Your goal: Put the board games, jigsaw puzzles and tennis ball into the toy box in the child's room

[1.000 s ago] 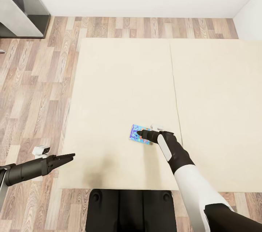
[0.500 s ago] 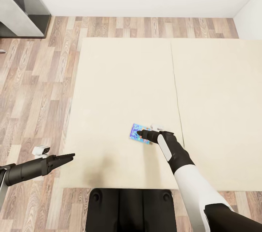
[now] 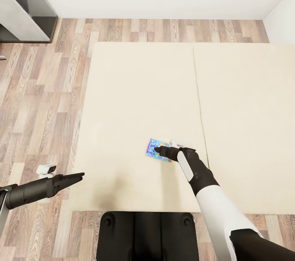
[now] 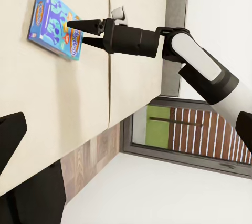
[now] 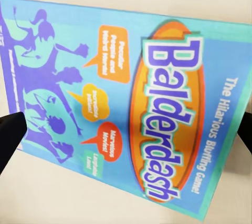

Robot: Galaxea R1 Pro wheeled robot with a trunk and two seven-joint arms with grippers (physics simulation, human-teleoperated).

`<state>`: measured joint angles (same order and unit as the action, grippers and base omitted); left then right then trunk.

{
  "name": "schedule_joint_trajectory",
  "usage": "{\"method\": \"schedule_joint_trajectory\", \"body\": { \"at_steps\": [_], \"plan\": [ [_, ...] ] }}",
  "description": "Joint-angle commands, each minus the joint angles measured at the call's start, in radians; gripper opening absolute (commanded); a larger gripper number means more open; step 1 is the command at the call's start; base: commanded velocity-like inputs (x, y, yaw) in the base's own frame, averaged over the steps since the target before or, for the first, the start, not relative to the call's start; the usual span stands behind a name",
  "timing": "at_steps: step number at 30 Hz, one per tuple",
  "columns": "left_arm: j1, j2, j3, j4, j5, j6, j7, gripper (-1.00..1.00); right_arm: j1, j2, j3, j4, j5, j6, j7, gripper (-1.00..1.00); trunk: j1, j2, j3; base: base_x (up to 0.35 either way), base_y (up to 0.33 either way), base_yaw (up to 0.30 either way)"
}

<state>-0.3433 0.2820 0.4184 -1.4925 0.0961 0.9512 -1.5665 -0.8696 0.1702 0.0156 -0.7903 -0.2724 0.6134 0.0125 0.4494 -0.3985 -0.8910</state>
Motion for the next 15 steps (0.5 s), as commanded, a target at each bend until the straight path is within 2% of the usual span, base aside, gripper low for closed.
{"method": "schedule_joint_trajectory", "body": {
  "at_steps": [1,15],
  "plan": [
    [0.0,0.0,0.0,0.0,-0.001,0.011,-0.004,1.0,0.0,0.0,0.0,-0.001,0.001,0.005,0.001,1.0,0.001,-0.002,-0.001,0.0,0.089,0.0],
    [0.0,0.0,0.0,0.0,-0.001,0.011,-0.004,1.0,0.0,0.002,0.0,-0.001,0.001,0.005,0.001,1.0,0.001,-0.002,-0.001,0.0,0.028,0.0]
  ]
}}
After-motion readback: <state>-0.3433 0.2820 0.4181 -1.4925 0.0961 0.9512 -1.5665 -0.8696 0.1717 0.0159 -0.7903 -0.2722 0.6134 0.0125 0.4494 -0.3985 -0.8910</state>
